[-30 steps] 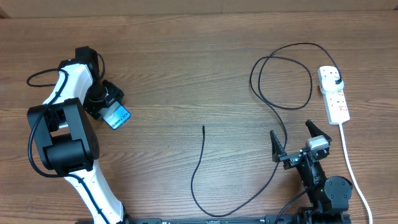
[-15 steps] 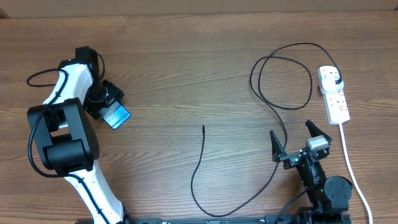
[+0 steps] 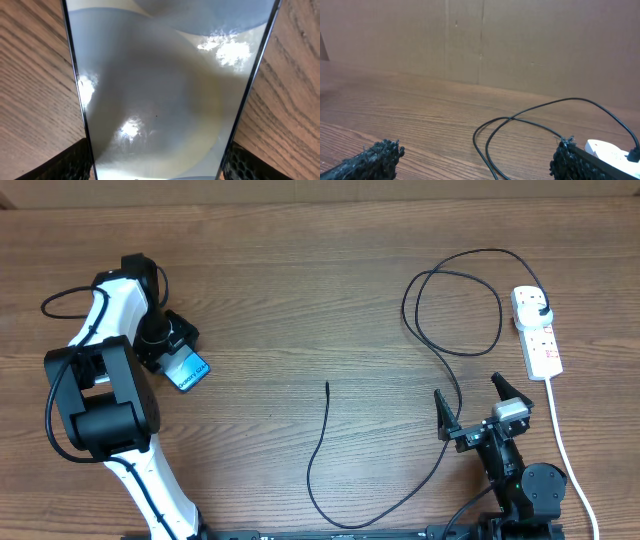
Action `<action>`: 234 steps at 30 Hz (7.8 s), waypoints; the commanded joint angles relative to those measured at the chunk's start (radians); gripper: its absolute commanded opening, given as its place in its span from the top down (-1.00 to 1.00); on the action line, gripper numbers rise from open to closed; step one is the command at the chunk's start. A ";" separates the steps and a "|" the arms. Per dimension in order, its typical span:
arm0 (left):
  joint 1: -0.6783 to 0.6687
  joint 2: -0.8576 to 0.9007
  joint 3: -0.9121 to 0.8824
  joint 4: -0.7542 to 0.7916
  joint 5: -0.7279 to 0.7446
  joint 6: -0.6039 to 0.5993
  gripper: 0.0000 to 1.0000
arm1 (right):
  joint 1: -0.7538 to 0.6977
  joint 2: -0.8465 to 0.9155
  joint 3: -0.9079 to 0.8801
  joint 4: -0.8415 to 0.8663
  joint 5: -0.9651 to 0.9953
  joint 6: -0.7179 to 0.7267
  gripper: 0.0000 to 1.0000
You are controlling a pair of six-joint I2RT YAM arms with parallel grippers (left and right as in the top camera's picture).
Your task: Plug charger to phone and switch on socket
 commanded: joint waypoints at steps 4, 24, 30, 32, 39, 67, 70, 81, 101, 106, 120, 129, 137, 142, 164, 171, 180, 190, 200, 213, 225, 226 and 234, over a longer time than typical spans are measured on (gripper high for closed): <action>-0.003 0.001 0.056 -0.018 -0.013 -0.003 0.92 | 0.005 -0.009 -0.011 0.006 0.006 -0.001 -1.00; -0.070 -0.066 0.065 -0.022 0.004 -0.004 0.92 | 0.005 -0.009 -0.011 0.006 0.006 -0.001 -1.00; -0.101 -0.066 0.099 -0.048 0.042 -0.011 0.91 | 0.005 -0.009 -0.011 0.006 0.006 -0.001 -1.00; -0.115 -0.066 0.117 -0.064 0.041 -0.023 0.91 | 0.005 -0.009 -0.011 0.006 0.006 -0.001 -0.99; -0.171 -0.066 0.178 -0.124 0.055 -0.048 0.92 | 0.005 -0.009 -0.011 0.006 0.006 -0.001 -1.00; -0.316 -0.066 0.190 -0.114 0.668 -0.214 0.92 | 0.005 -0.009 -0.011 0.006 0.006 -0.001 -1.00; -0.316 -0.066 0.191 -0.114 0.780 -0.214 0.92 | 0.005 -0.009 -0.011 0.006 0.006 -0.001 -1.00; -0.314 -0.066 0.190 -0.118 1.130 -0.237 0.91 | 0.005 -0.009 -0.011 0.006 0.006 -0.001 -1.00; -0.314 -0.066 0.190 -0.127 1.444 -0.251 0.92 | 0.005 -0.009 -0.011 0.006 0.006 -0.001 -1.00; -0.314 -0.066 0.190 -0.126 1.460 -0.267 0.92 | 0.005 -0.009 -0.011 0.006 0.006 -0.001 -1.00; -0.314 -0.066 0.190 -0.126 1.487 -0.270 0.92 | 0.005 -0.009 -0.011 0.006 0.006 -0.001 -1.00; -0.314 -0.066 0.190 -0.126 1.486 -0.280 0.92 | 0.005 -0.009 -0.011 0.006 0.006 -0.001 -1.00; -0.314 -0.066 0.190 -0.126 1.486 -0.292 0.92 | 0.005 -0.009 -0.011 0.006 0.006 -0.001 -1.00; -0.314 -0.066 0.190 -0.126 1.485 -0.291 0.92 | 0.005 -0.009 -0.011 0.006 0.006 -0.001 -1.00; -0.314 -0.066 0.190 -0.126 1.475 -0.291 0.92 | 0.005 -0.009 -0.011 0.006 0.006 -0.001 -1.00; -0.315 -0.066 0.190 -0.126 1.474 -0.291 0.92 | 0.005 -0.009 -0.011 0.006 0.006 -0.001 -1.00; -0.315 -0.066 0.190 -0.126 1.448 -0.291 0.91 | 0.005 -0.009 -0.011 0.006 0.006 -0.001 -1.00; -0.315 -0.066 0.190 -0.126 1.448 -0.291 0.92 | 0.005 -0.009 -0.011 0.006 0.006 -0.001 -1.00; -0.315 -0.066 0.190 -0.126 1.448 -0.291 0.92 | 0.005 -0.009 -0.011 0.006 0.006 -0.001 -1.00; -0.315 -0.066 0.190 -0.125 1.439 -0.291 0.92 | 0.005 -0.009 -0.011 0.006 0.006 -0.001 -1.00; -0.315 -0.066 0.190 -0.124 1.437 -0.291 0.92 | 0.005 -0.008 -0.009 0.013 -0.108 0.161 -1.00; -0.315 -0.066 0.190 -0.125 1.437 -0.291 0.92 | 0.005 -0.006 -0.002 0.005 -0.130 0.168 -1.00; -0.315 -0.066 0.190 -0.125 1.433 -0.291 0.92 | -0.015 0.114 0.166 -0.107 -0.144 0.161 -1.00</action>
